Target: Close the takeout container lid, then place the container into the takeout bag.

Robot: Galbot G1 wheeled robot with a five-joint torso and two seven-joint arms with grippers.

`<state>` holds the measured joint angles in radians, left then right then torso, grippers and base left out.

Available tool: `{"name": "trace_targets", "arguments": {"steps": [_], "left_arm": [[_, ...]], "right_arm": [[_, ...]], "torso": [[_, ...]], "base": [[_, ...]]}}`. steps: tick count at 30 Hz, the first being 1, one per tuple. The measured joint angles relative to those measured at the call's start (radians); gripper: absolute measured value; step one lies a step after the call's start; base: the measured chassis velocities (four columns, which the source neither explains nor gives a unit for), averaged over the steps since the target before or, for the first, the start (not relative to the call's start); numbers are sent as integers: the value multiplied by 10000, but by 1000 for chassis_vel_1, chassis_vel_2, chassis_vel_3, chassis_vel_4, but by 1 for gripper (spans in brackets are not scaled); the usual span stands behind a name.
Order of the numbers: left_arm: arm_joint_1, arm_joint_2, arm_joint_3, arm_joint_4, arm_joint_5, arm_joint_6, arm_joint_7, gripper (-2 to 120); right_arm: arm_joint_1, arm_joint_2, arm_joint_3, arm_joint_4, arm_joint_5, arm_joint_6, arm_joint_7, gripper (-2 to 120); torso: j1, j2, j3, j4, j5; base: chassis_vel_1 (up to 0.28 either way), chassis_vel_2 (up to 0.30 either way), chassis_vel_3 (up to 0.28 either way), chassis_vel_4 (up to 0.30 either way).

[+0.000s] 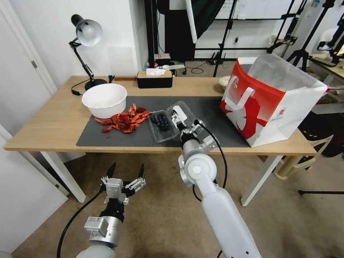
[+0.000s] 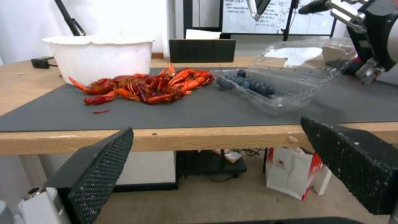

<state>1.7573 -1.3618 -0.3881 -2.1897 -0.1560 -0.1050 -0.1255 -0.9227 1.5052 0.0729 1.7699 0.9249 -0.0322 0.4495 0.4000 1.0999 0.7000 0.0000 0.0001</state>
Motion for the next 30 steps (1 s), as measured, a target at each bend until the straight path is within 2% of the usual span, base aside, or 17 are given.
{"name": "trace_targets", "arguments": {"steps": [6, 12, 15, 19, 23, 30], "left_arm": [[25, -10, 1, 26, 1, -50, -20, 100], [27, -17, 19, 41, 5, -61, -35, 100], [30, -25, 43, 45, 11, -65, -68, 100], [45, -28, 74, 52, 29, -74, -125, 100], [60, -43, 98, 54, 52, -79, -160, 100], [85, -49, 107, 54, 77, -86, -172, 100]], "right_arm": [[331, -416, -229, -413, -1527, 83, -1261, 100], [550, -699, -385, -583, -1809, 22, -2183, 100], [739, -940, -471, -652, -1562, -245, -2747, 100], [1128, -1337, -531, -828, -377, -1034, -3844, 100], [1437, -1509, -512, -1076, 255, -1463, -4461, 100], [1892, -1551, -624, -1448, 604, -1802, -4988, 100]], "torso": [[1, 0, -2, 0, 0], [0, 0, -1, 0, 0], [1, 0, -1, 0, -1], [0, 2, -1, 0, 0], [0, 2, -1, -1, 0], [1, 2, -1, 0, -1]], "base": [[0, 0, 0, 0], [0, 0, 0, 0], [0, 0, 0, 0], [0, 0, 0, 0], [0, 0, 0, 0], [0, 0, 0, 0]]}}
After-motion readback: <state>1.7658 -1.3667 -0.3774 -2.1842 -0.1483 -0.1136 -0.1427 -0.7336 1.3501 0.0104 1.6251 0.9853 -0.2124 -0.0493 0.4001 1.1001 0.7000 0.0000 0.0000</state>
